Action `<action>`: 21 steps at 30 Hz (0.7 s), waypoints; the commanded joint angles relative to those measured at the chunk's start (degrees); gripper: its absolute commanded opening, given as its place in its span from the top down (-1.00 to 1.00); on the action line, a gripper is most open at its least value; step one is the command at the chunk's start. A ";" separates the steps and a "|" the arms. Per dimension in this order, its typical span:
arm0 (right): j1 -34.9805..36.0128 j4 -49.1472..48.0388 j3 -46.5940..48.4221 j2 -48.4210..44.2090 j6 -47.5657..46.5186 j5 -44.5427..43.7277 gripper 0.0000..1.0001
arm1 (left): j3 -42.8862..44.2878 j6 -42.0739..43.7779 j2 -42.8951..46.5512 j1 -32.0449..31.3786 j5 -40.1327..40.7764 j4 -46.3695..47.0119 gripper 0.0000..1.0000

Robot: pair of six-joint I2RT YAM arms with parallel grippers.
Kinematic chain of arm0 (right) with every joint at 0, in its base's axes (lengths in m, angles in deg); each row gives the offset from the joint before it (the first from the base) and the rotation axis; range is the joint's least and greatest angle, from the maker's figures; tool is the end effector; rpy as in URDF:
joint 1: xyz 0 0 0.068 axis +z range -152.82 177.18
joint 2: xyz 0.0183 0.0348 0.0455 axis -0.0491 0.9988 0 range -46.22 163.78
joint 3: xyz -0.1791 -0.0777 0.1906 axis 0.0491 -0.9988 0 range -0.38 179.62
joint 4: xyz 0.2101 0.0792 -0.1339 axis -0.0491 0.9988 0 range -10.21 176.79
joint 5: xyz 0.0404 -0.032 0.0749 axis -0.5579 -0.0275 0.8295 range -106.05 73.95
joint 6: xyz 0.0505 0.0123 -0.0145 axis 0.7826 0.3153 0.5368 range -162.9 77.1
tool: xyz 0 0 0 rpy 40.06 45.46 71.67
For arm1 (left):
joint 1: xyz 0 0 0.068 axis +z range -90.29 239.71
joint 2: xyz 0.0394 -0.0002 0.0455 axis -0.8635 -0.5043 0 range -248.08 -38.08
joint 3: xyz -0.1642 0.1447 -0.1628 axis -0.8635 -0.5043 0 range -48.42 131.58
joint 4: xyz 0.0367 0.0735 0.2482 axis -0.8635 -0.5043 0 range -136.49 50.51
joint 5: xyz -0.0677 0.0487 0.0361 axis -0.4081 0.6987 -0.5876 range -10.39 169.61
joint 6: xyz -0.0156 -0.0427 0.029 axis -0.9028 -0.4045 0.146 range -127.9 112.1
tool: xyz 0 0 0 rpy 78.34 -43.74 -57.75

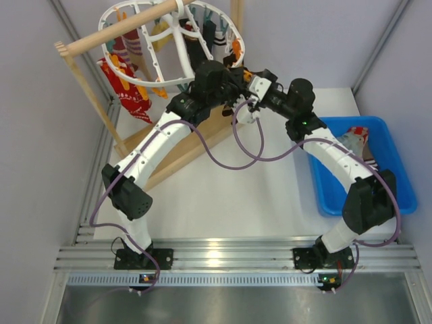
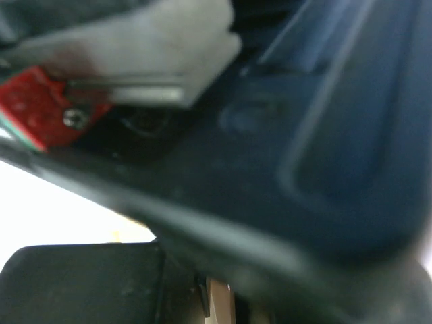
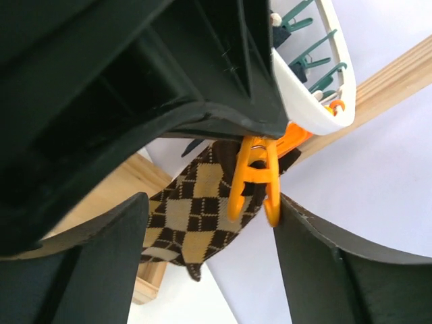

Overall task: Clip the socks to the hanger
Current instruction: Open the clamp at the hanger.

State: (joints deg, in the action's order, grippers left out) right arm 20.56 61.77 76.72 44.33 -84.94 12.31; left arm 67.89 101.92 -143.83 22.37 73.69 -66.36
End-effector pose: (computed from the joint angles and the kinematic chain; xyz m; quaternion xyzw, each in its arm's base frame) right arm 0.3419 0.1660 0.3873 -0.5069 0.4561 0.0485 0.7299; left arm 0.3368 -0.2616 0.4407 0.7754 0.1962 0.3207 0.5074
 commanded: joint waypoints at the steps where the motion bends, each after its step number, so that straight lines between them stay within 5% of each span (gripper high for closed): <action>1: -1.57 0.88 -0.02 -2.04 3.01 3.37 -0.47 | -0.82 -0.13 0.99 1.13 0.11 3.93 1.00; 9: -7.90 -0.87 0.16 -2.39 14.52 8.81 -0.97 | -1.53 0.22 1.34 1.22 -0.68 4.11 1.00; 21: -16.77 7.72 0.94 -3.35 24.10 12.86 -1.00 | -3.11 0.57 2.13 1.22 -1.21 5.34 1.00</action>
State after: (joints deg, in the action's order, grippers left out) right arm 7.29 66.73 76.50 44.04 -66.47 21.90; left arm 65.53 103.10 -143.83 22.76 73.67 -62.56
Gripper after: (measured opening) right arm 0.996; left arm 0.123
